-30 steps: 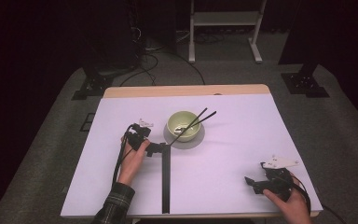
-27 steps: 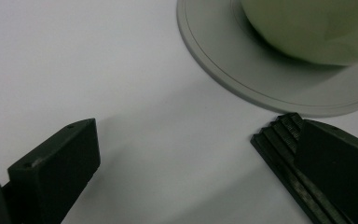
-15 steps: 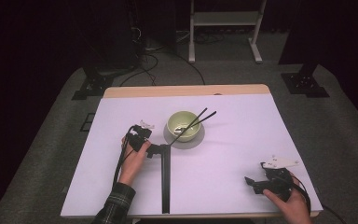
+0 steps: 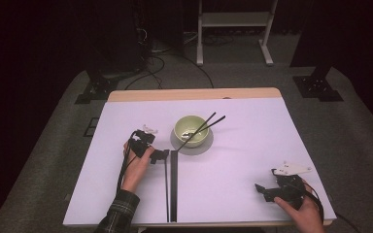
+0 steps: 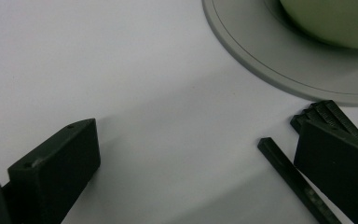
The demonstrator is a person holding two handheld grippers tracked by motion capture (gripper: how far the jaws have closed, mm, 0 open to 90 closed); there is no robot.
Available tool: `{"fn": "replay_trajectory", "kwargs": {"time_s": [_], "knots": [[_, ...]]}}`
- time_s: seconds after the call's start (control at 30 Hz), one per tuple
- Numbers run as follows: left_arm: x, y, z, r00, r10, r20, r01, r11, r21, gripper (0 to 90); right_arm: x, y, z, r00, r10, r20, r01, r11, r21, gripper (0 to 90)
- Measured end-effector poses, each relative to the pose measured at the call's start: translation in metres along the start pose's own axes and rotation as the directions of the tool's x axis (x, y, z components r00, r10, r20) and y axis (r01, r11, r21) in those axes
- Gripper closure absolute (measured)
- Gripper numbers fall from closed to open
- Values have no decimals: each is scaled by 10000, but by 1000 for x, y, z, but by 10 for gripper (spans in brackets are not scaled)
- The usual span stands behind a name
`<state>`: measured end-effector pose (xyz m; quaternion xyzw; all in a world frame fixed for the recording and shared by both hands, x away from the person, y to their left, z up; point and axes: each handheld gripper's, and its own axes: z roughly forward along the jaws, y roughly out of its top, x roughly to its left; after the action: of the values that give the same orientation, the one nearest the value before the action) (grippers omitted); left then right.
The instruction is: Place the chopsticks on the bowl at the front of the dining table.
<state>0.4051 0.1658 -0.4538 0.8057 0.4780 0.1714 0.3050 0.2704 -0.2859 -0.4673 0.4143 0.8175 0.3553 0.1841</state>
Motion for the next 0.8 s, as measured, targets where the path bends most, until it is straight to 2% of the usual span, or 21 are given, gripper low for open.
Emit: {"fn": "replay_trajectory", "kwargs": {"time_s": [0.17,0.53,0.8], "knots": [[1,-2,-11,9994,-74,330,84,9995,-314,0,0,0,0,10000,9,2,-9,10000,3,123],[3,-17,-29,9986,-29,537,69,9971,-756,0,0,0,0,10000,10,6,-10,10000,4,123],[0,-28,-41,9971,153,744,-67,9934,-1147,0,0,0,0,10000,6,9,-6,10000,0,123]]}}
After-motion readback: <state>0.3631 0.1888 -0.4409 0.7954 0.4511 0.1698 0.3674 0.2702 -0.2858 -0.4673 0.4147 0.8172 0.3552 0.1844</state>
